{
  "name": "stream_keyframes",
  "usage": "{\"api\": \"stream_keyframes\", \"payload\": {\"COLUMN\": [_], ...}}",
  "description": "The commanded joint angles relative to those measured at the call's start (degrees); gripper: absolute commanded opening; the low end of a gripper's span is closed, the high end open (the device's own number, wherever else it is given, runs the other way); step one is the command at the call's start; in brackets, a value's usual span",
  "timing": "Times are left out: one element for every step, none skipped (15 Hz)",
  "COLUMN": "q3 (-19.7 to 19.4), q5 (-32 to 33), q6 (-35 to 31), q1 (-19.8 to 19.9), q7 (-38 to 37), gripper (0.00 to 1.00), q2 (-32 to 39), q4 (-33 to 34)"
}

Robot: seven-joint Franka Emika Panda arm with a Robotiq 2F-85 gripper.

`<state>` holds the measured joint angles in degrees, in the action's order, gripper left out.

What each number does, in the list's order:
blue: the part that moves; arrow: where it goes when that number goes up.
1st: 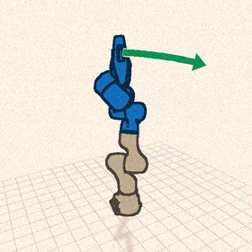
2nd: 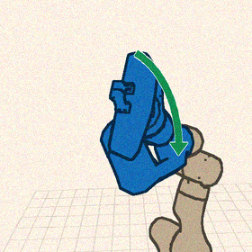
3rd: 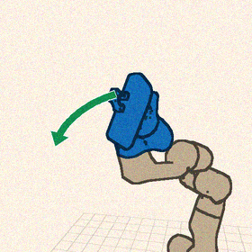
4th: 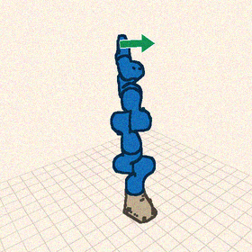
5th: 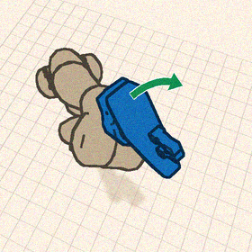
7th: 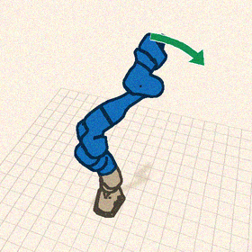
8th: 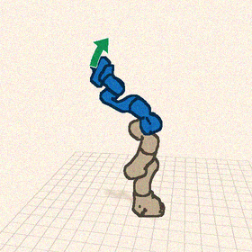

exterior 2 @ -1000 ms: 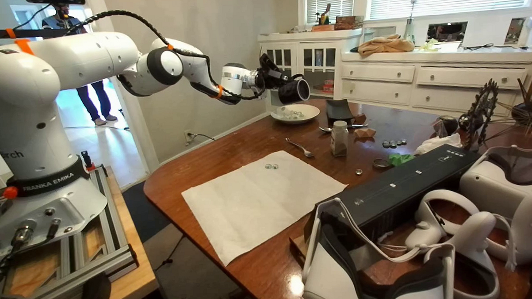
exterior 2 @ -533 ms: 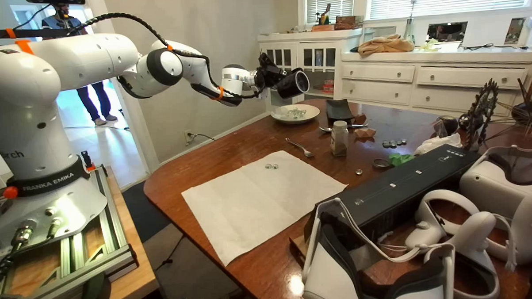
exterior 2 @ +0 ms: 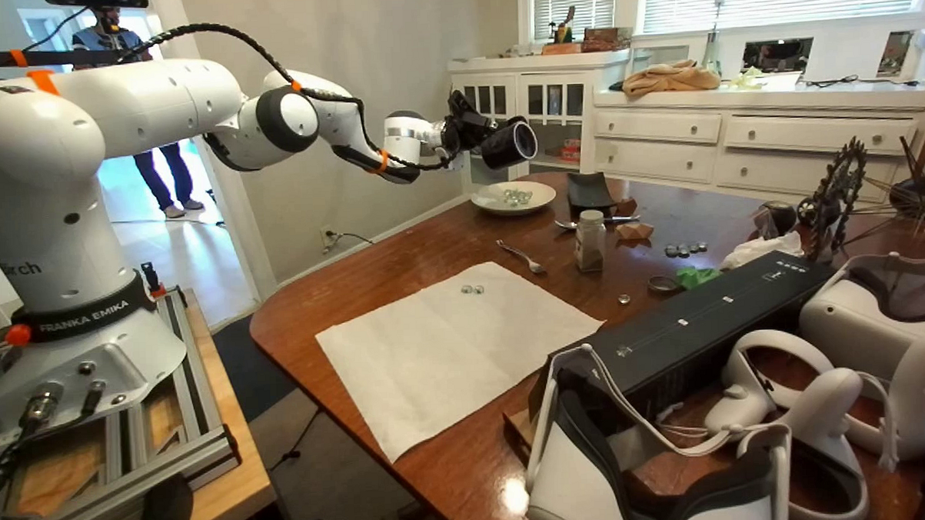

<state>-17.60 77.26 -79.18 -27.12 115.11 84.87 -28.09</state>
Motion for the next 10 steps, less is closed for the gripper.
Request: {"api": "stream_keyframes", "payload": {"q3": [4.47,5.22,5.89,6.21,6.54,6.88,7.09,7.34,7.67,8.01], "q5": [-2.75,-3.59,-4.72,-5.62,-6.69,-7.88,-9.1,-10.48,-11.9,-13.35], "q6": [-1.66,-1.68,-2.24,-1.92,-1.55,-1.04,-0.15,0.59,0.82,1.28], "q1": [1.7,1.99,1.49,1.75,1.96,2.12,2.39,2.66,2.98,3.36], "q7": [-4.24,-5.77,-9.66,-11.82,-13.88,-16.1,-18.03,-20.07,-22.25,-24.69], "gripper": [0.05,0.05,0.05,0.05,0.05,0.05,0.05,0.05,0.05,0.05], "q2": [-0.97,-1.46,-5.9,-6.52,-7.66,-8.67,-9.05,-9.72,-10.34,-10.74], "q4": [3.91,4.43,-1.27,-1.03,-1.19,-1.32,-0.64,-0.42,-0.39,-0.37]}}
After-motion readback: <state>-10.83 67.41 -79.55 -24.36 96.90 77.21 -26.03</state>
